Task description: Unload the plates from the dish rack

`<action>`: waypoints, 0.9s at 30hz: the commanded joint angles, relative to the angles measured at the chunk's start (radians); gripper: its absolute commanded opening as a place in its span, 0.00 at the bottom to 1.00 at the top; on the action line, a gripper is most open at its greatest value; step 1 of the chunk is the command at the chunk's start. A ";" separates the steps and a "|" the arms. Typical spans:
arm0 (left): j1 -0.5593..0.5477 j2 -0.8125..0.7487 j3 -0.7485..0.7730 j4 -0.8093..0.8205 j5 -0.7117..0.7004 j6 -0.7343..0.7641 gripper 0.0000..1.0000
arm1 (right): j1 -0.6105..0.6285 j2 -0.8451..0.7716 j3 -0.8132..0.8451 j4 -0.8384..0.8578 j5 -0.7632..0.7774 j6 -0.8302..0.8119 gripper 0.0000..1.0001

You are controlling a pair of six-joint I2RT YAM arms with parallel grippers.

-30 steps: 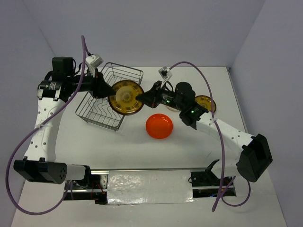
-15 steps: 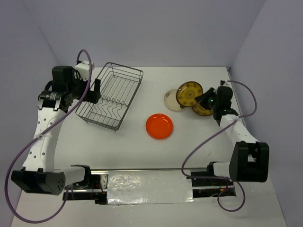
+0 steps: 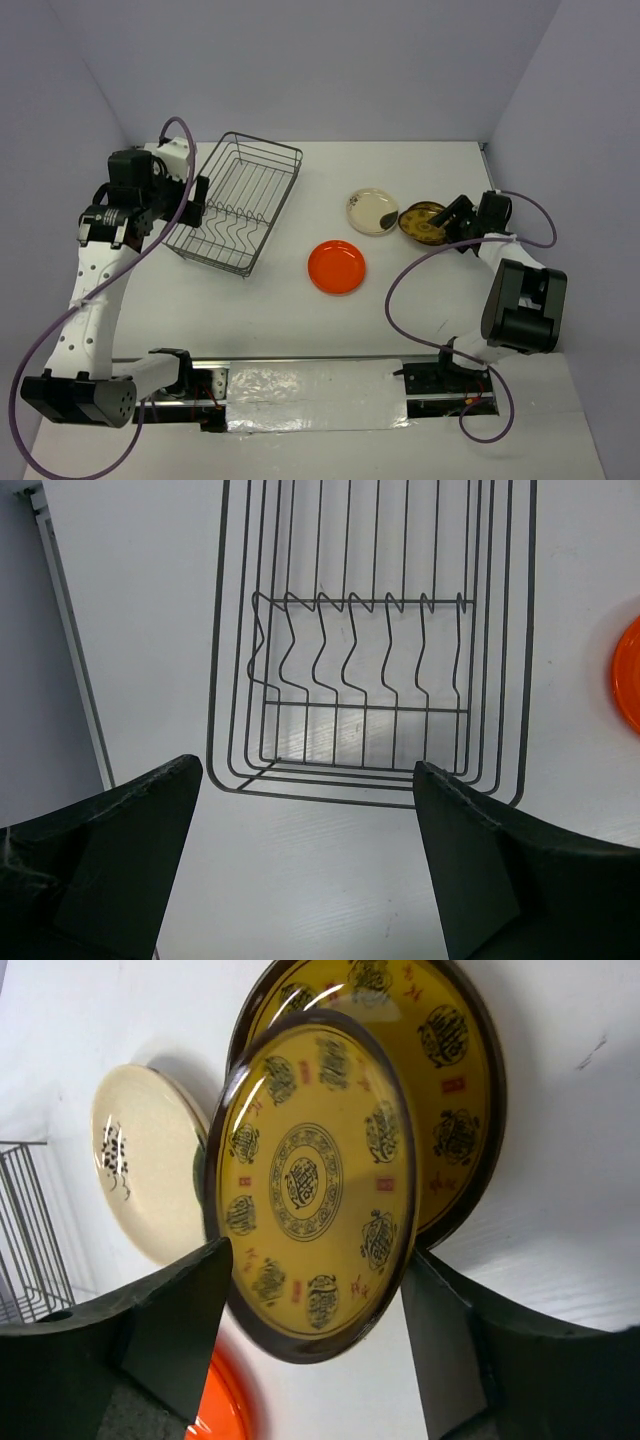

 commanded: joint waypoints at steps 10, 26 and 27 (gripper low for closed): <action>0.000 -0.015 -0.019 0.027 -0.019 0.018 1.00 | -0.016 -0.112 0.161 -0.193 0.252 -0.043 1.00; 0.003 -0.078 -0.025 0.200 -0.274 -0.146 1.00 | 0.410 -0.495 0.254 -0.404 0.316 -0.329 1.00; 0.003 -0.099 -0.036 0.227 -0.274 -0.175 1.00 | 0.448 -0.521 0.266 -0.425 0.365 -0.337 1.00</action>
